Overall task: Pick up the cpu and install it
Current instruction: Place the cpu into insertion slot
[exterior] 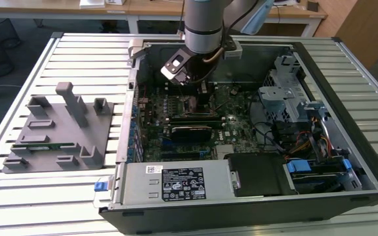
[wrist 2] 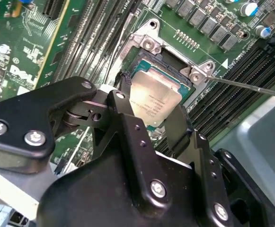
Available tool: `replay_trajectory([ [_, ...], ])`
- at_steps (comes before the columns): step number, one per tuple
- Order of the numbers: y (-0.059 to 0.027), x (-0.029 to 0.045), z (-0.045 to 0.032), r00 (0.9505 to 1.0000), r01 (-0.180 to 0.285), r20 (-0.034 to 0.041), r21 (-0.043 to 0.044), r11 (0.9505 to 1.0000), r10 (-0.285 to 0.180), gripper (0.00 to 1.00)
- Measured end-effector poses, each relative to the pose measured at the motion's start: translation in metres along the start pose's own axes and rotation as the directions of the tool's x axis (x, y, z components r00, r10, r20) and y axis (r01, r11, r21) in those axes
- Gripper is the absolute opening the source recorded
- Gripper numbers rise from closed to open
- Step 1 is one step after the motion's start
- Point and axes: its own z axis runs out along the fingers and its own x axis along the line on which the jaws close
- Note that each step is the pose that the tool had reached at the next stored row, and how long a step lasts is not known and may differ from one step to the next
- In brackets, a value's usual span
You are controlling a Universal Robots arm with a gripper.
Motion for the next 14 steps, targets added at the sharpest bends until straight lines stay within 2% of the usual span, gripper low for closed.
replay_trajectory([
  [3, -0.0005, 0.0001, 0.0027, 1.0000, 0.000, -0.0028, -0.0047, 1.0000, 0.000, 0.53],
  [14, -0.0010, 0.0003, 0.0096, 1.0000, -0.001, -0.0072, -0.0055, 1.0000, 0.001, 0.53],
])
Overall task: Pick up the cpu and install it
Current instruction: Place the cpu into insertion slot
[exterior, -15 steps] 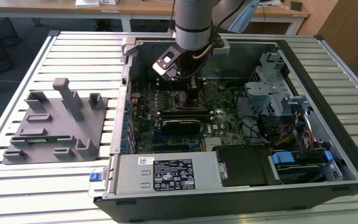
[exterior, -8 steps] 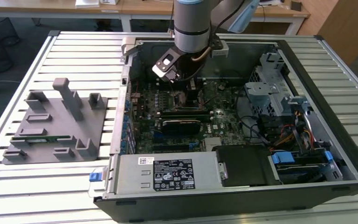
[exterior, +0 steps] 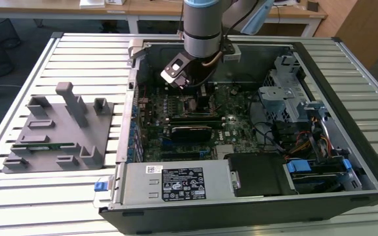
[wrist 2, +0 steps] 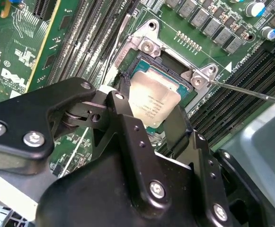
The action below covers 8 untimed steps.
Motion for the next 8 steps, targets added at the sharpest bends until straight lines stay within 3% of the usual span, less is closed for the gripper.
replay_trajectory([
  [2, -0.0001, 0.0000, 0.0010, 1.0000, 0.000, -0.0017, 0.0001, 1.0000, 0.000, 0.53],
  [6, -0.0004, 0.0000, 0.0019, 0.9999, 0.000, -0.0123, -0.0007, 1.0000, 0.000, 0.53],
  [8, -0.0004, 0.0001, 0.0020, 0.9999, -0.001, -0.0131, -0.0008, 1.0000, 0.001, 0.53],
])
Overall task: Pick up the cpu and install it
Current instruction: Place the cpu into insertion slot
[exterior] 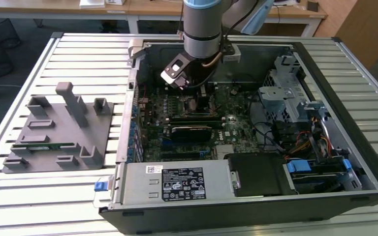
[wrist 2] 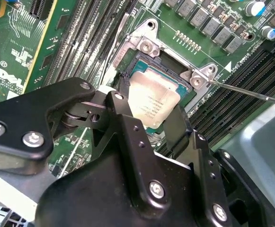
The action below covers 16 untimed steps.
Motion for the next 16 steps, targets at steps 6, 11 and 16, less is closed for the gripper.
replay_trajectory([
  [6, 0.0001, 0.0002, -0.0013, 0.9999, -0.017, -0.0003, -0.0002, 0.9999, 0.017, 0.53],
  [11, 0.0003, 0.0000, -0.0059, 0.9995, -0.031, 0.0009, 0.0004, 0.9995, 0.031, 0.53],
  [16, 0.0002, -0.0014, -0.0043, 0.9985, -0.055, 0.0020, 0.0010, 0.9985, 0.055, 0.53],
])
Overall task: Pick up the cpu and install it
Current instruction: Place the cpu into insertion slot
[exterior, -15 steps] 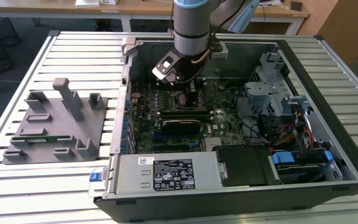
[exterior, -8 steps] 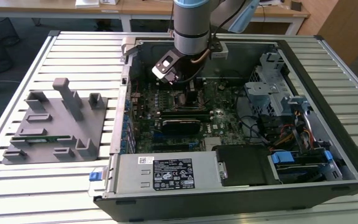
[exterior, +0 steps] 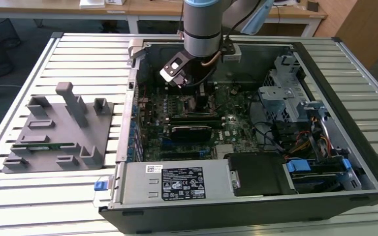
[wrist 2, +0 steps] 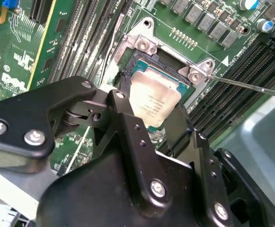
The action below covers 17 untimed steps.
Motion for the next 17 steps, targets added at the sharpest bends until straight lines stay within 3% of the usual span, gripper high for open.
replay_trajectory([
  [17, -0.0002, -0.0009, 0.0037, 0.9999, -0.011, -0.0001, 0.0004, 0.9999, 0.011, 0.53],
])
